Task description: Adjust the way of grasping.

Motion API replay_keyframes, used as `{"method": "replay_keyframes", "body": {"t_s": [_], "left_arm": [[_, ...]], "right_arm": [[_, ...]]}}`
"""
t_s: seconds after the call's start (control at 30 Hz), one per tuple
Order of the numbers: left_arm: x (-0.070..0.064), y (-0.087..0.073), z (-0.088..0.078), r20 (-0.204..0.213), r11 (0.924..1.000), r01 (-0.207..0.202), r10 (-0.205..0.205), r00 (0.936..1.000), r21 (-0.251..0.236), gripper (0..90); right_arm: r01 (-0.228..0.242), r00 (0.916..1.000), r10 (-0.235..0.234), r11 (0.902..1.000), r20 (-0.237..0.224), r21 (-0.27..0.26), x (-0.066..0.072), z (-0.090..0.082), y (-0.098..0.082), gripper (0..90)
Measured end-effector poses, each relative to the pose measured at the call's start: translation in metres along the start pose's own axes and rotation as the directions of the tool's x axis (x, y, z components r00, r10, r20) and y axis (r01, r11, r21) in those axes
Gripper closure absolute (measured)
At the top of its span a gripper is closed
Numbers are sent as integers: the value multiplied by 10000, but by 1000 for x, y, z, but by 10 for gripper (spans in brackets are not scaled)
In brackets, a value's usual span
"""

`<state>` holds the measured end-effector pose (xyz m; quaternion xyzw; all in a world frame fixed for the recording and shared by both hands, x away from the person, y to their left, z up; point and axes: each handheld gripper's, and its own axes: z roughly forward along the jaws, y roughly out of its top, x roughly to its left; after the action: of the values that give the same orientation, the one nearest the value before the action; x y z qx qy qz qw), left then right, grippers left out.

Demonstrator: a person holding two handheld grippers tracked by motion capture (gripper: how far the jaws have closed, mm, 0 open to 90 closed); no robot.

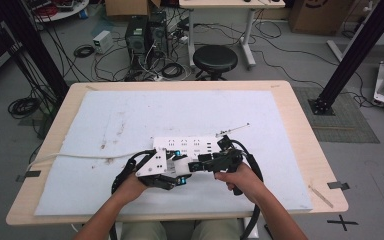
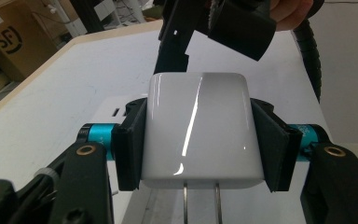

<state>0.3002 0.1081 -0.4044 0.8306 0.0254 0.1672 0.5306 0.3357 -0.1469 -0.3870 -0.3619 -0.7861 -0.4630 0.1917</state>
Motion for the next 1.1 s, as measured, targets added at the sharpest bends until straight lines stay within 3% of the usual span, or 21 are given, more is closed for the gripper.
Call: {"method": "replay_keyframes", "body": {"t_s": [0.37,0.77,0.97,1.1], "left_arm": [[0,0,2,47,10000,-18,19,10000,-49,425],[-1,1,5,183,9999,-98,101,9998,-140,425],[-2,2,5,192,9998,-128,131,9997,-160,425],[-2,2,5,243,9998,-155,158,9996,-130,425]], "right_arm": [[-591,9970,600,9981,-486,200,-6,7,1,170],[-981,9905,1023,9940,-916,487,-12,17,1,250],[-1295,9825,1372,9893,-1257,675,-15,20,1,329],[-1494,9721,1615,9854,-1703,814,-18,21,0,427]]}}
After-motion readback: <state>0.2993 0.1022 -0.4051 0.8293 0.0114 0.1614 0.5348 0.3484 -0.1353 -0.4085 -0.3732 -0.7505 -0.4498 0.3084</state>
